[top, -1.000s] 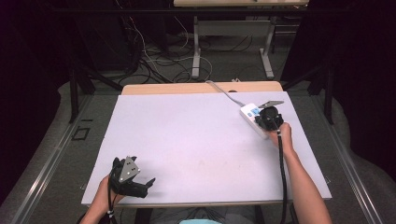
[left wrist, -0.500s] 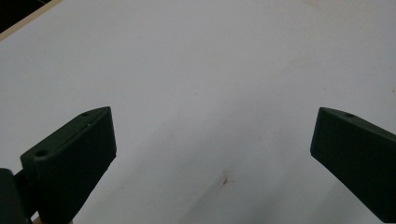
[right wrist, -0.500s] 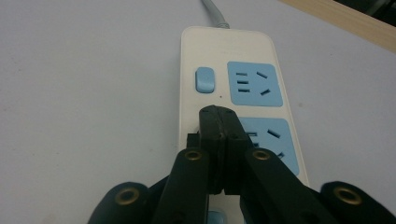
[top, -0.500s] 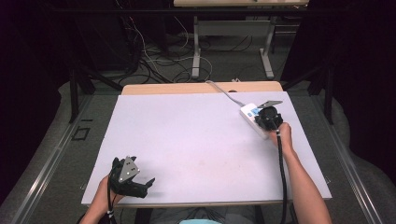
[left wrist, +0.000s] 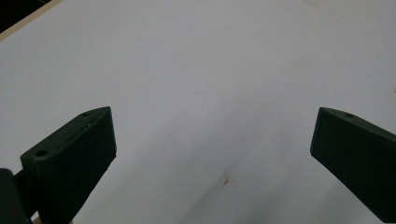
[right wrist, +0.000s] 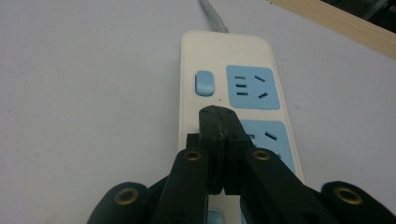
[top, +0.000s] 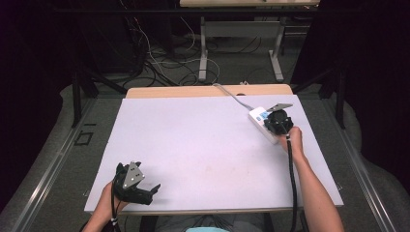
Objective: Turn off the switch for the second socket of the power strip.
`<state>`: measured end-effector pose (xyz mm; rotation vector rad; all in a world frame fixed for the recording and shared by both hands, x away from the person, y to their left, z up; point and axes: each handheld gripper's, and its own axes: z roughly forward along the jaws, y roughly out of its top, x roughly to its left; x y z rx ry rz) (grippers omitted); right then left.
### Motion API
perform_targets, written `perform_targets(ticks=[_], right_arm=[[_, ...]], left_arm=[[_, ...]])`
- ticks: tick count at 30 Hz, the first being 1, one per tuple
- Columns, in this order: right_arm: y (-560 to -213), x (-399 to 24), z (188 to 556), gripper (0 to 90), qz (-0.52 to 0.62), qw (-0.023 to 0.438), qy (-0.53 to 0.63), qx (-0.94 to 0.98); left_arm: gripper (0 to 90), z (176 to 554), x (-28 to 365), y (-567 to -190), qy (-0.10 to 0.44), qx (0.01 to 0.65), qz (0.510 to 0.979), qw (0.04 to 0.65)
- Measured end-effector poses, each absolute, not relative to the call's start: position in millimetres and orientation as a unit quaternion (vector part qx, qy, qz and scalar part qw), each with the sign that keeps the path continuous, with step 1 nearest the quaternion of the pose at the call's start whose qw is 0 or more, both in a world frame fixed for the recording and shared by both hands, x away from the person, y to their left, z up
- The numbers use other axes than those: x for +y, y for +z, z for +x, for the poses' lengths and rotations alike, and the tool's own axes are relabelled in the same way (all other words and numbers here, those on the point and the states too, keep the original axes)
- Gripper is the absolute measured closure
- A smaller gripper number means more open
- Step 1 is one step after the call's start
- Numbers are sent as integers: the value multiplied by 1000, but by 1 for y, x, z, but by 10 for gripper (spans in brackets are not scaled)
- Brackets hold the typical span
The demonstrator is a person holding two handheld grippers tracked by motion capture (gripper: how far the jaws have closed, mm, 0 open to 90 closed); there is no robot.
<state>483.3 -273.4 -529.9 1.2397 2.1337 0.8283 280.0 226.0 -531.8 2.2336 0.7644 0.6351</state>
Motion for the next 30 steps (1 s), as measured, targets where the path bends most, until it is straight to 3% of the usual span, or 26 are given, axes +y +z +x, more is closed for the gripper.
perform_targets(ticks=[30], right_arm=[[-519, -272, 479, 885, 449, 278, 314, 789]], left_arm=[[0, 280, 226, -532, 243, 294, 858, 344]])
